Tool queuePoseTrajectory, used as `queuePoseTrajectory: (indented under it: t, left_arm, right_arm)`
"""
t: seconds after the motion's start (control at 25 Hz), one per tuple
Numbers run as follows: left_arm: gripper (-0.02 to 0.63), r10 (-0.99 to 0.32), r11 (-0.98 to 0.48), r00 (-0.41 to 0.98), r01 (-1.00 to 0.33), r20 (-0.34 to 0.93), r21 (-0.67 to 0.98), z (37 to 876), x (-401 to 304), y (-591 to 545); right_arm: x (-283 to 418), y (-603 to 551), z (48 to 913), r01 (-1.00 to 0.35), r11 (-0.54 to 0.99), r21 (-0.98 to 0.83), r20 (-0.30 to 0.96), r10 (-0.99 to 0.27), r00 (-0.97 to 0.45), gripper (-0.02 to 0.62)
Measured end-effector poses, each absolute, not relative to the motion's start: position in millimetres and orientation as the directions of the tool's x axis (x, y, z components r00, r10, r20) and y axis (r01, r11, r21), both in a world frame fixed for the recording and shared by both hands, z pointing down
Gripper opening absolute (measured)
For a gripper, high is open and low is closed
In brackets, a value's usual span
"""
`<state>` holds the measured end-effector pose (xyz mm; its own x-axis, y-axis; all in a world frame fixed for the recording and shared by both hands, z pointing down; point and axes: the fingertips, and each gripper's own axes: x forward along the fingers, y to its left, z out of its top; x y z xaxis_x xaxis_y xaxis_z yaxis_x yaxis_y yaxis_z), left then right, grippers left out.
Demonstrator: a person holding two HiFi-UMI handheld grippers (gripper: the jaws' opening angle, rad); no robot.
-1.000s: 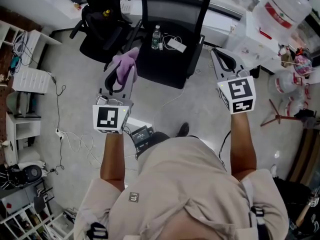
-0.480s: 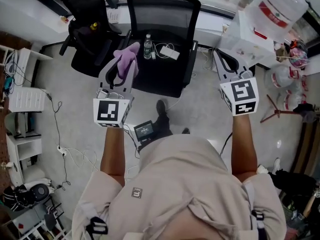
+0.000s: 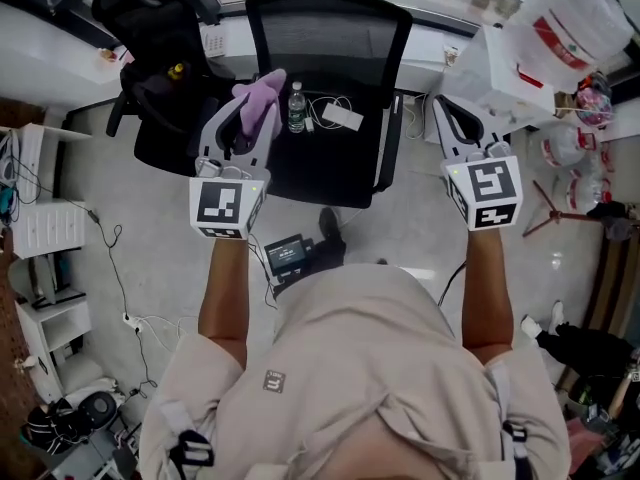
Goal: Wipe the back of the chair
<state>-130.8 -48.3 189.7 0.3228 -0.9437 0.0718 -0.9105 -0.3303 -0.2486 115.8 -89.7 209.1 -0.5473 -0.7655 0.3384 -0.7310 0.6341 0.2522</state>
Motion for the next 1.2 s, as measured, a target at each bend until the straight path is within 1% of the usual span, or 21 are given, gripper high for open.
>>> queuePoseTrajectory:
  t: [0.28, 0.44, 0.6, 0.88, 1.2]
  left_arm:
    - [0.112, -0.937, -0.349, 0.338, -0.915, 0.091, -0.203, 207.2, -183.1, -100.5]
    - [0.112, -0.938, -0.346, 0.333, -0.918, 0.096, -0.193, 221.5, -202.5, -130.3]
    - [0.112, -0.942, -0.334, 0.318, -0.925, 0.111, -0.18, 243.2, -212.9, -159.5]
    - [0.112, -0.955, -0.286, 0.265, -0.942, 0.133, -0.174, 284.6, -223.3, -206.7]
    - [0.112, -0.974, -0.204, 0.18, -0.96, 0.136, -0.19, 334.7, -235.0, -269.3]
  right_arm:
    - [65.7, -129.5, 216.1, -0.74, 0.622, 0.256, 0.33, -0.776, -0.538, -0.006]
    - [51.0, -147.0, 223.9, -0.741, 0.619, 0.26, 0.332, -0.778, -0.533, -0.005]
    - [43.5, -165.6, 238.1, -0.734, 0.626, 0.264, 0.335, -0.773, -0.539, -0.005]
    - [33.0, -214.0, 264.0, -0.723, 0.639, 0.261, 0.265, -0.768, -0.583, -0.005]
    - [44.9, -264.8, 333.5, -0.748, 0.629, 0.211, 0.312, -0.769, -0.558, -0.005]
